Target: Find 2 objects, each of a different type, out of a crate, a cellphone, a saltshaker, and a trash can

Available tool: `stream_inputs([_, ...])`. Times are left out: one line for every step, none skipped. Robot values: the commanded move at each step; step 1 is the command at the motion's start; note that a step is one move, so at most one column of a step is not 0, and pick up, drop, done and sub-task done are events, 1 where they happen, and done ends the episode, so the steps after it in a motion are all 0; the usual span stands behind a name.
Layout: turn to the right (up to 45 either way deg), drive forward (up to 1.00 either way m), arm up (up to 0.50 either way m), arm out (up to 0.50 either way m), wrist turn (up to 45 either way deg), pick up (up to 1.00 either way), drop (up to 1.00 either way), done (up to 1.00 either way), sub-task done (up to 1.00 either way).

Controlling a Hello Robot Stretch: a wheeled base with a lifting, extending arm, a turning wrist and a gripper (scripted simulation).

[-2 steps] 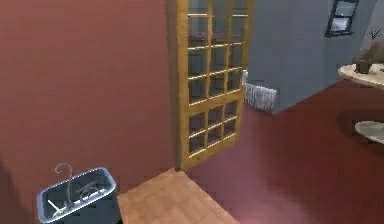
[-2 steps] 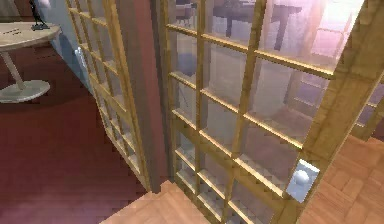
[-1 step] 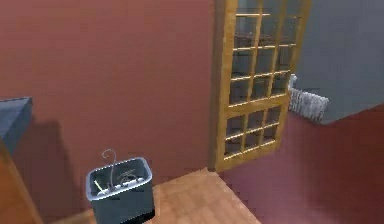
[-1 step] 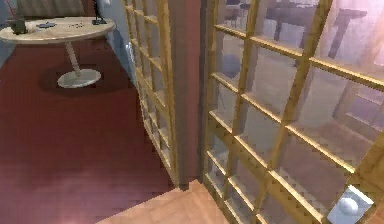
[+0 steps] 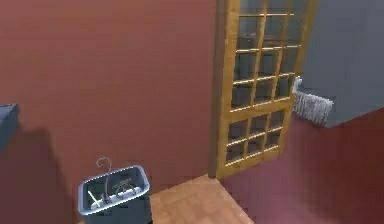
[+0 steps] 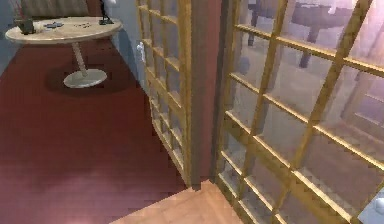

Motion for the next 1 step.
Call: stream_inputs([-24.0,0.0,0.0,0.0,0.0,0.0,0.0,0.0,0.0])
